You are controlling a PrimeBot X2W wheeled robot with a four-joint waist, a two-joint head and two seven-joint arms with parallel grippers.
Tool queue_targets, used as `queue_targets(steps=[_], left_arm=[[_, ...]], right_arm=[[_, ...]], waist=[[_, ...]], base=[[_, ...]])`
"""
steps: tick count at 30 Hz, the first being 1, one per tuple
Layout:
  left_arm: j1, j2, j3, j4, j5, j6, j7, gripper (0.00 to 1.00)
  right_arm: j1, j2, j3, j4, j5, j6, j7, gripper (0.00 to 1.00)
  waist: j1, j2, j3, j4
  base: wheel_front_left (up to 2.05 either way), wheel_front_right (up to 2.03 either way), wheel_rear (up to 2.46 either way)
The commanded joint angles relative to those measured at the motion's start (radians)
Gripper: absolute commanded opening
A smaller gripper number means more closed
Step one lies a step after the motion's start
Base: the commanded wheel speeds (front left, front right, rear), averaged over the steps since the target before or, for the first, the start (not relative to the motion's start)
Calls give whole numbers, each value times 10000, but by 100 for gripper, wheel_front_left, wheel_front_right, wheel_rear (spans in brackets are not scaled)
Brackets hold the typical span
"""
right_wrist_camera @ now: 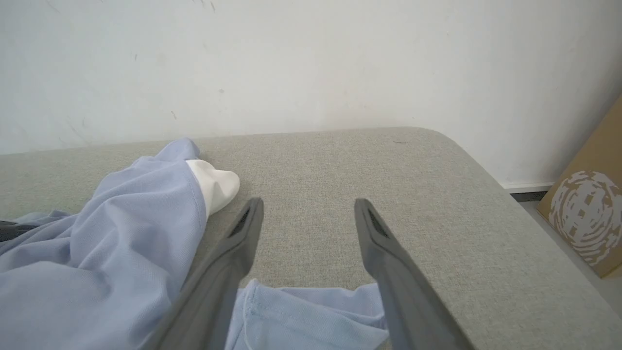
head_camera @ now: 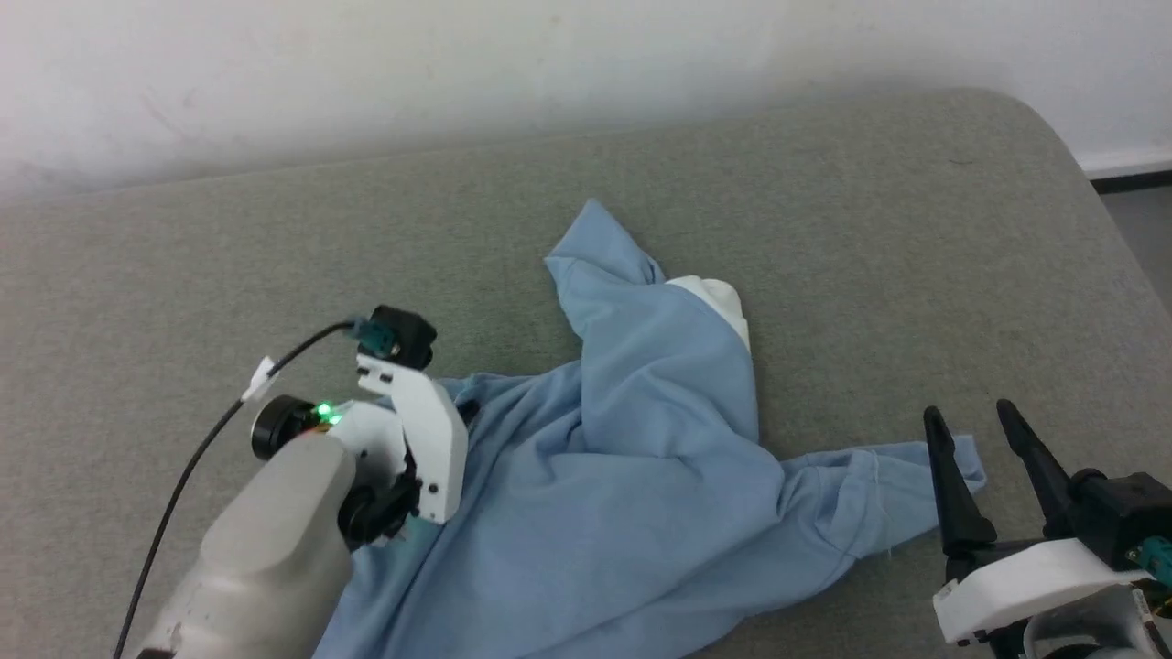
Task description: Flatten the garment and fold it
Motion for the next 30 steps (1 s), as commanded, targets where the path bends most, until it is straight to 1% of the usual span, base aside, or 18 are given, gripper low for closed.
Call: queue_targets(steps=[1,2,3,5,7,10,13,15,18,20,22,25,26,27,30], left_arm=[[553,285,113,-279,-18,61,-364,0],[553,285,113,-279,-18,61,-364,0],[690,445,240,-613,-18,182,-622,0],[1115,844,563,-1356,-87,525,-1000,0],[1769,1329,969,-2228,-248,993,-1217,0],[3079,2061,1695,-3715,-595,1914,-1376,0],[4751,2699,2520,-5204,-1055,3042,-1378,0],[5954,2973,3064,-6017,-1386,3788,-1397,0],[7677,3041,3647,-6873,-1876,4678,-1431,0],[8662,2902,3860,-7236,-2203,5104,-1406,0],[9444,2714,3896,-7375,-2508,5354,-1286,0],[10104,2406,3782,-7508,-2938,5381,-1048,0],[10171,2332,3733,-7539,-3004,5333,-1028,13],[10127,2241,3736,-7571,-3012,5257,-1150,100],[9724,2105,3769,-7574,-2739,5078,-1716,100]], right_arm=[[15,16,-30,19,37,-7,-39,100],[15,16,-30,19,37,-7,-39,100],[64,16,-72,17,27,-7,-37,100],[177,16,-108,23,1,-7,-3,100],[296,16,-119,10,-8,-7,38,100],[452,16,-156,-66,-33,-7,104,100],[564,16,-217,-160,-69,-7,171,100],[625,16,-249,-208,-96,-7,224,100],[714,16,-293,-272,-122,-7,295,100],[763,16,-298,-292,-143,-7,340,100],[813,16,-300,-311,-158,-7,374,100],[867,17,-335,-331,-171,-7,420,100],[878,17,-350,-344,-178,-7,434,100],[889,17,-375,-361,-186,-7,453,100],[913,17,-409,-425,-216,-7,530,100]], waist=[[-1,0,-325,434],[-1,0,-325,434],[-1,0,-399,586],[-1,0,-554,853],[-1,0,-695,1099],[-1,0,-859,1444],[-1,0,-984,1768],[-1,0,-1065,1940],[-1,0,-1161,2144],[-1,0,-1217,2213],[-1,0,-1272,2256],[-1,0,-1315,2282],[-1,0,-1309,2283],[-1,0,-1302,2285],[-1,0,-1285,2258]], base=[[0,0,0],[0,0,0],[0,0,0],[0,0,0],[0,0,0],[0,0,0],[0,0,0],[0,0,0],[0,0,0],[0,0,0],[0,0,0],[0,0,0],[0,0,0],[0,0,0],[0,0,0]])
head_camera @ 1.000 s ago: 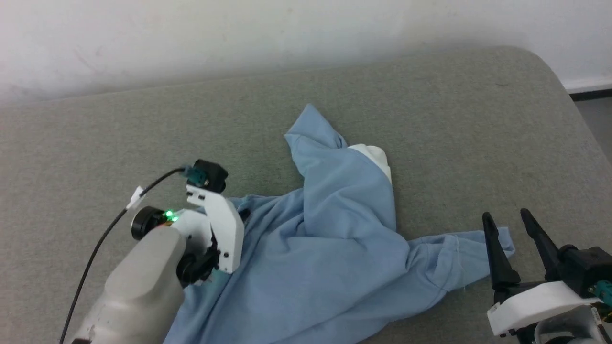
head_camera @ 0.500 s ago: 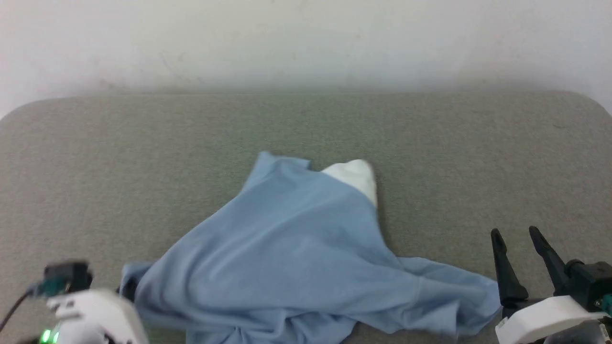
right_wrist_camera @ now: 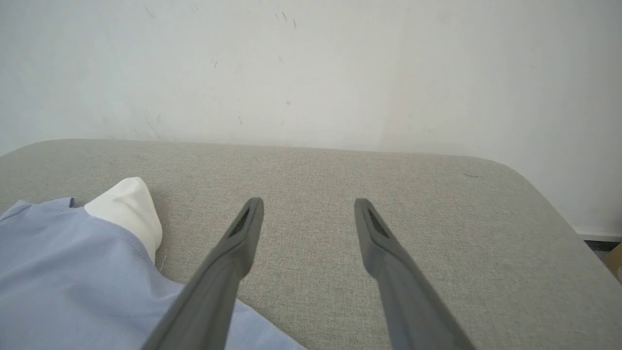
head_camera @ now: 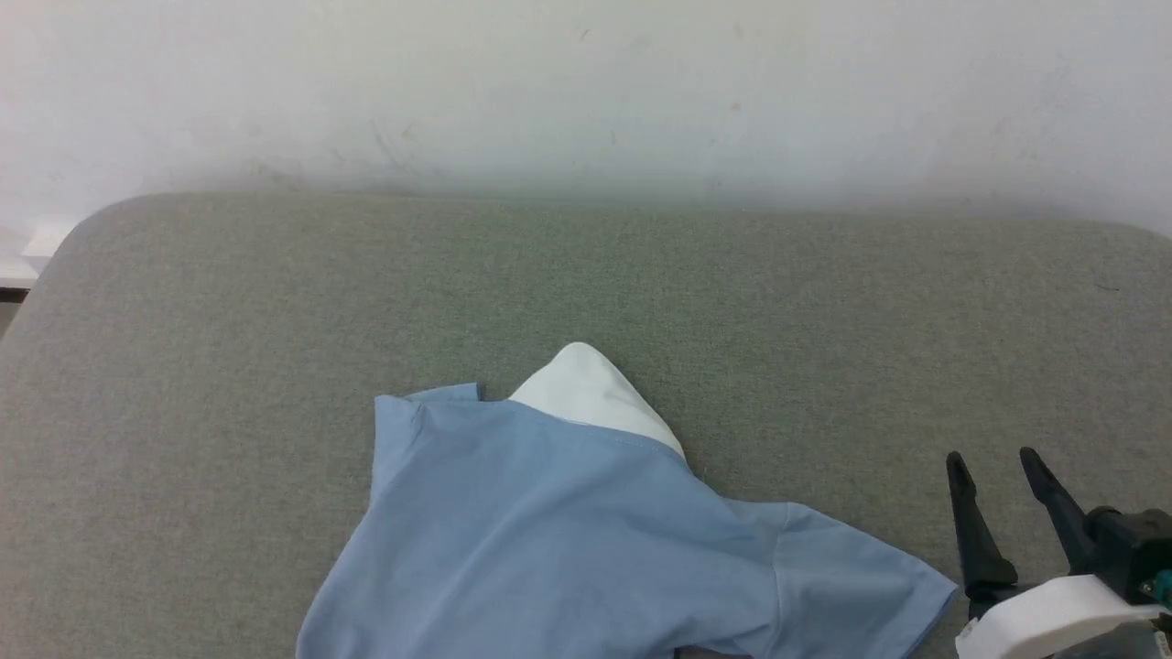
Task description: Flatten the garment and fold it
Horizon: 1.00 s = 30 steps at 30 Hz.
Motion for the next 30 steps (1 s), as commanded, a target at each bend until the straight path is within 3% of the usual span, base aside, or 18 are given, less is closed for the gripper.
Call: queue_targets(steps=[1,11,15,24,30], left_arm=[[-362,-46,93,-73,129,-46,-245,100],[-2068,-223,402,-312,1646,-829,-3199,100],[-2388,-323,280,-179,2291,-1116,-4139,100],[-2722,-992,308,16,2804,-1374,-4545,100],[-3173,-1309,187,228,2969,-1567,-4573,100]], right_arm=[[82,15,-16,-68,-43,-7,27,100],[28,15,136,73,-107,-7,360,100],[-43,15,932,374,-247,-7,1085,100],[-1949,-1012,3612,2129,720,-7,3398,100],[-3803,-1677,4907,3790,1705,-7,4224,100]], waist=[[1,0,10,-43],[1,0,-120,-400],[1,0,-178,-498],[1,0,35,-200],[1,0,314,209]], base=[[0,0,0],[0,0,0],[0,0,0],[0,0,0],[0,0,0]])
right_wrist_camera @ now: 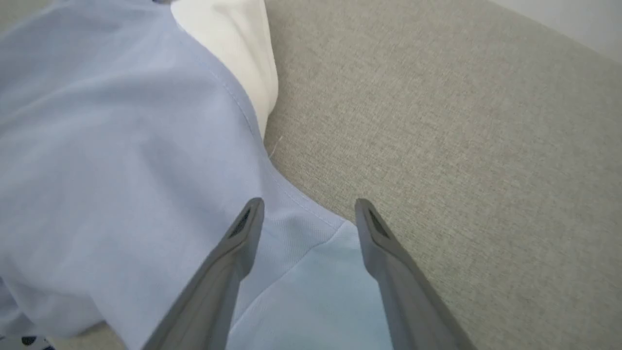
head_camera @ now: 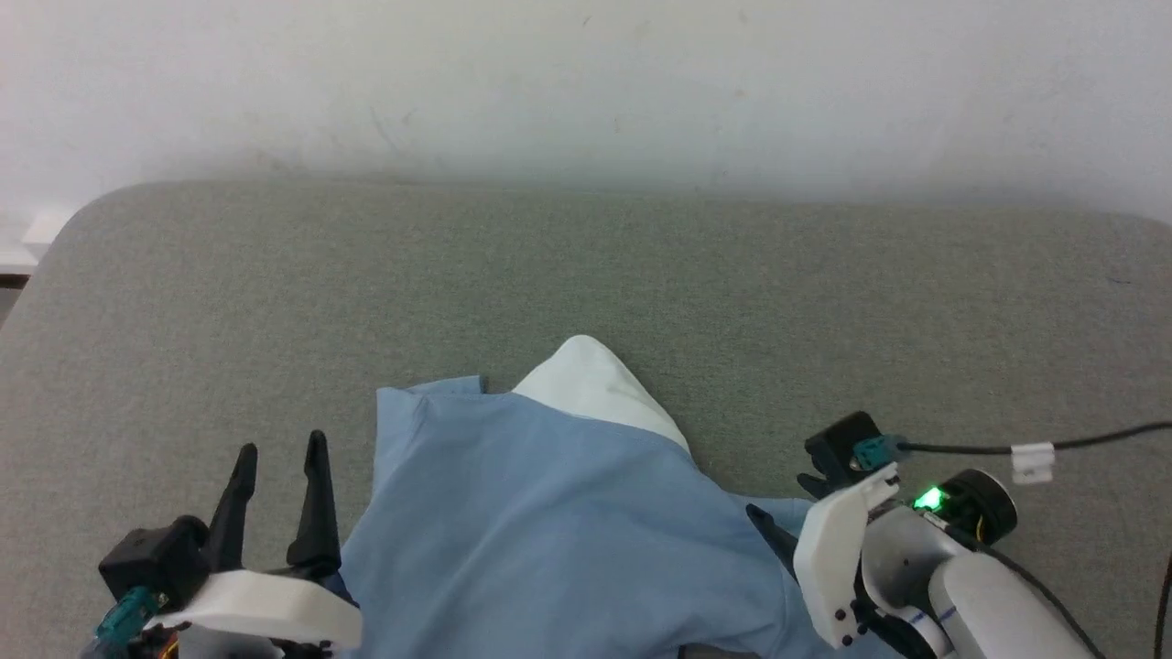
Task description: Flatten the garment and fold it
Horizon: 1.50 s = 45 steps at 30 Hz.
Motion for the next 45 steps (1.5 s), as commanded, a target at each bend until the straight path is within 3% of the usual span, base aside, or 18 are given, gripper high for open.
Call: queue_targets(steps=[1,8,9,11,15,20,26,31,32,33,34,41,45], left_arm=[[-228,-99,-33,88,139,-89,-37,100],[-542,-455,-29,457,193,-310,-52,100],[-570,-488,-12,508,204,-341,-53,100],[-602,-544,31,600,226,-401,-55,100],[-588,-626,142,723,279,-482,-58,100],[-500,-676,264,793,354,-534,-59,100],[-372,-743,352,832,406,-610,-59,100],[-277,-757,429,904,406,-656,-60,100],[-269,-754,439,920,409,-663,-60,100],[-270,-752,445,942,409,-668,-60,100],[-284,-751,447,965,409,-675,-60,100],[-395,-662,435,1142,380,-706,24,100],[-530,-564,405,1217,319,-778,201,100]], right_arm=[[-387,-105,267,372,141,-7,124,100],[-1621,-215,1588,2290,1391,-7,751,100],[-1706,-210,1765,2455,1631,-7,882,46],[-1871,-276,2157,2673,1995,-7,1106,0],[-2337,-539,2328,2628,2317,-7,545,0],[-2619,-893,1494,2593,2222,-7,-175,0],[-2012,-1703,-756,2750,1728,-7,-417,0],[-1103,-1652,-2001,2912,1219,-7,-618,0],[-978,-1526,-2094,2893,1167,-7,-738,18],[-886,-1413,-2149,2869,1087,-7,-885,65],[-831,-1297,-2219,2799,993,-7,-1144,100],[-436,-294,-3591,1827,11,-7,-4532,100],[177,348,-4273,952,-933,-7,-5693,100]], waist=[[-1,0,204,228],[-1,0,500,445],[-1,0,518,453],[-1,0,527,455],[-1,0,463,401],[-1,0,297,305],[-1,0,235,157],[-1,0,308,-80],[-1,0,325,-134],[-1,0,341,-186],[-1,0,356,-225],[-1,0,265,-370],[-1,0,133,-435]], base=[[0,0,0],[0,0,0],[0,0,0],[0,0,0],[0,0,0],[0,0,0],[0,0,0],[0,0,0],[0,0,0],[0,0,0],[0,0,0],[0,0,0],[0,0,0]])
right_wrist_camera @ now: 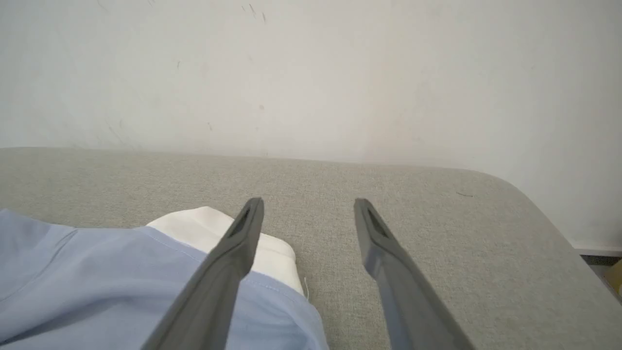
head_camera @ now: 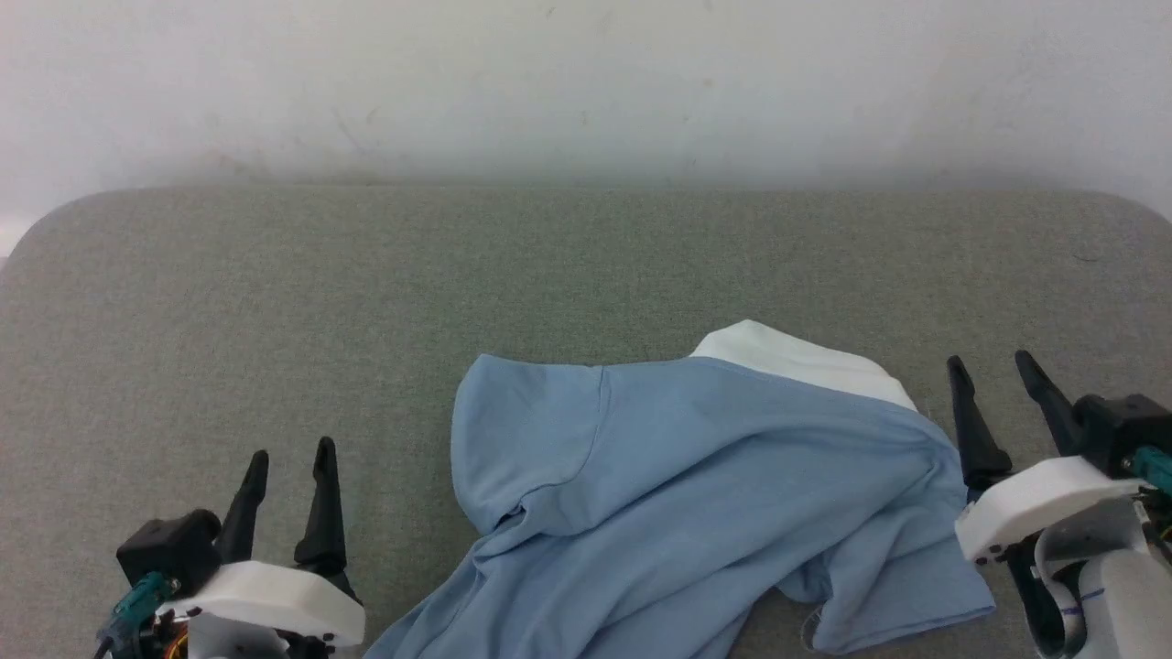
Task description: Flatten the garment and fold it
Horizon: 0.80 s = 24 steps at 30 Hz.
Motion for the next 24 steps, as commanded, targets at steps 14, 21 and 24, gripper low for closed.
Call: queue_targets(steps=[14,21,24], left_arm=[[-3072,204,-1409,2111,-272,-1043,3376,100],[-4836,134,-2131,4630,-289,-1426,5518,100],[-5338,38,-2438,5749,-147,-1446,6138,100]], right_arm=[[2574,1228,167,-4028,-1224,-7,550,100],[2685,1284,506,-4668,-1179,-7,870,100],[2602,1290,617,-4658,-1046,-7,879,100]], waist=[[0,0,340,-707],[0,0,897,-1205],[0,0,1061,-1386]], base=[[0,0,0],[0,0,0],[0,0,0]])
